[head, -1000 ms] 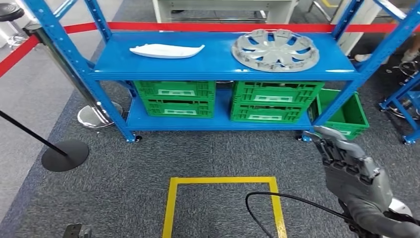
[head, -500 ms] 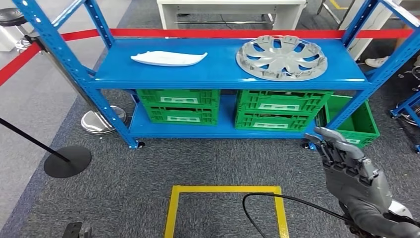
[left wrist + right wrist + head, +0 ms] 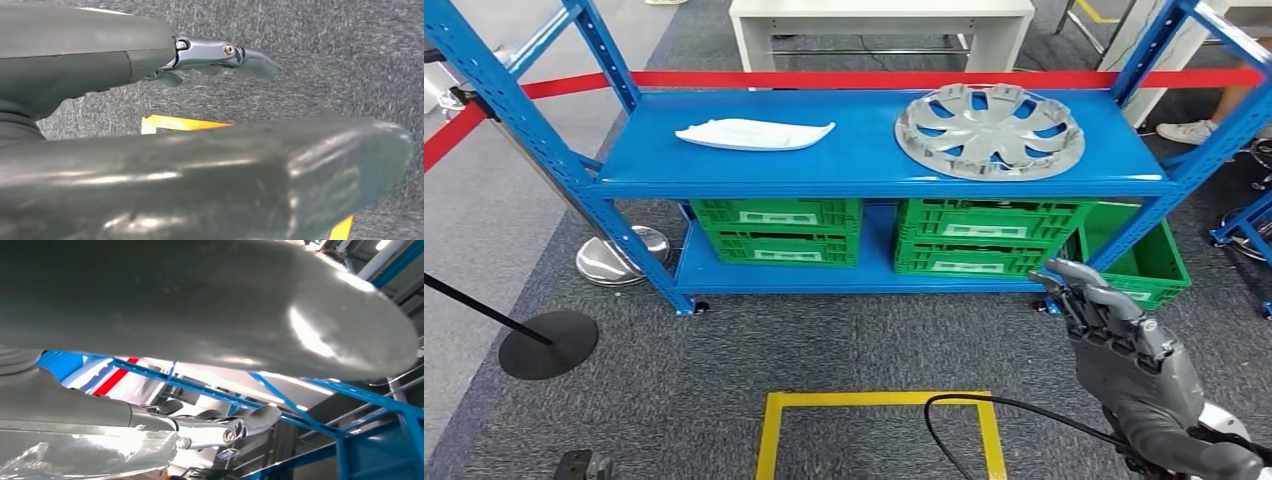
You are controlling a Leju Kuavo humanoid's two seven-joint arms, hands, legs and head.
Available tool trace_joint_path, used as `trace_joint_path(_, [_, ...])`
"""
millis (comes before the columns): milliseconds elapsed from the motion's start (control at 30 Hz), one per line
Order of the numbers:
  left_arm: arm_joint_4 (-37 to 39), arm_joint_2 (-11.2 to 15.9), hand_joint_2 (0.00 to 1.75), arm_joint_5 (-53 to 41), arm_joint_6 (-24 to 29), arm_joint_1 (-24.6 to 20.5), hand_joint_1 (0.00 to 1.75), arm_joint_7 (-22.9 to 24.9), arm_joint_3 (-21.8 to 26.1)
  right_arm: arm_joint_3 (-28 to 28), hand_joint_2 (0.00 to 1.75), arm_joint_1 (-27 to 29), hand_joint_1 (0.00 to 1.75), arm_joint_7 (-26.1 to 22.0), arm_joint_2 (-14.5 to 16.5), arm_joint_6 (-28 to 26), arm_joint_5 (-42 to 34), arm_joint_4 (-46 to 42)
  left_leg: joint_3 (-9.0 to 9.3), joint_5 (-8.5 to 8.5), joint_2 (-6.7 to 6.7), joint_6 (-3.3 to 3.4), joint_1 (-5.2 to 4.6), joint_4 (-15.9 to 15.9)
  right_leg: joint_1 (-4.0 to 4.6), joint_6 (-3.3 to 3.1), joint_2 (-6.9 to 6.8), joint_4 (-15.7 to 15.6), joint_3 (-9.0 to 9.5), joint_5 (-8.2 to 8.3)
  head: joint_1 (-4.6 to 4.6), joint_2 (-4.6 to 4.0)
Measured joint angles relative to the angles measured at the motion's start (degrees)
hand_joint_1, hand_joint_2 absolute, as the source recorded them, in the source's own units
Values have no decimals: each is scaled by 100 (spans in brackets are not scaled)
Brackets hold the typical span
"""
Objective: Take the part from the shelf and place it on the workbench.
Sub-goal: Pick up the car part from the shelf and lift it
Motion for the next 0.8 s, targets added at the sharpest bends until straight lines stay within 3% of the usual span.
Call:
trace_joint_path(67, [0,11,0,-2,-2,-3,0,-7,4,9,0,-9,0,6,0,8,-8,3,135,-1,-5,76,20,-20,-4,49,-13,304,-86,-49,24,0])
trace_joint_path(167, [0,30,0,-3,-8,-3,0,-17,10,20,0,6,0,18,0,19,-16,28,285,-131,-5,119,25,-23,-16,90,-19,1420,-840,-407,57,1])
trace_joint_path(200, [0,31,0,-5,-10,2,0,-19,12,22,0,15,0,19,0,20,-17,39,342,-188,-6,117,27,-23,-19,104,-19,1646,-1072,-561,61,1])
trace_joint_path(233, [0,30,0,-7,-13,8,0,-20,15,24,0,19,0,20,0,21,-17,49,412,-251,-10,111,31,-23,-23,115,-20,1671,-1205,-636,65,0])
trace_joint_path(267, [0,29,0,-8,-15,12,0,-20,17,25,0,21,0,20,0,22,-18,56,500,-319,-15,98,40,-23,-28,124,-21,1504,-1243,-580,67,0])
trace_joint_path(300, [0,28,0,-9,-17,12,0,-20,19,26,0,21,0,21,0,22,-19,61,599,-394,-20,78,52,-23,-36,135,-24,1183,-1201,-373,71,-1])
trace_joint_path(333, [0,34,0,-9,-19,11,0,-20,21,27,0,23,0,25,0,22,-20,70,691,-470,-26,50,59,-24,-50,150,-38,804,-1131,-25,84,-1])
trace_joint_path(400, [0,48,0,-11,-21,6,0,-23,28,31,0,30,0,44,0,19,-21,96,824,-613,-34,-19,50,-46,-60,104,-80,272,-1013,544,114,-2])
trace_joint_path(433, [0,55,0,-14,-21,3,0,-28,31,33,0,36,0,55,0,16,-21,107,866,-641,-33,-59,39,-66,-61,55,-90,171,-993,687,122,-2])
trace_joint_path(500, [0,61,0,-20,-21,-7,0,-36,32,34,0,45,0,74,0,13,-18,114,892,-611,-29,-132,33,-56,-57,-58,-67,132,-935,680,106,-1])
trace_joint_path(533, [0,63,0,-23,-21,-13,0,-38,32,33,0,49,0,76,0,13,-17,114,838,-555,-26,-164,34,77,-62,-99,-60,111,-894,666,104,-1])
trace_joint_path(600, [0,60,0,-28,-26,-24,0,-41,32,31,0,55,0,78,0,13,-13,119,495,-555,-25,-202,36,635,-63,-164,-55,86,-776,587,99,-1])
trace_joint_path(633, [0,57,0,-30,-27,-24,0,-43,33,31,0,56,0,77,0,12,-9,125,241,-657,-25,-210,36,990,-57,-187,-57,81,-722,534,99,-2])
trace_joint_path(700, [0,56,0,-33,-28,-11,0,-47,38,31,0,70,0,77,0,9,0,141,-243,-1015,-25,-211,35,1495,-40,-213,-46,78,-599,413,97,-2])
trace_joint_path(733, [0,58,0,-35,-27,-3,0,-49,40,32,0,79,0,75,0,8,6,149,-400,-1131,-25,-204,35,1560,-33,-218,-38,77,-519,348,96,-2])
trace_joint_path(767, [0,58,0,-39,-27,2,0,-52,42,32,0,86,0,73,0,6,10,157,-487,-1125,-25,-192,35,1484,-27,-218,-30,77,-427,278,96,-2])
trace_joint_path(800, [0,58,0,-43,-27,4,0,-54,43,32,0,90,0,70,0,3,14,163,-503,-962,-25,-170,34,1271,-22,-212,-24,75,-327,204,95,-2])
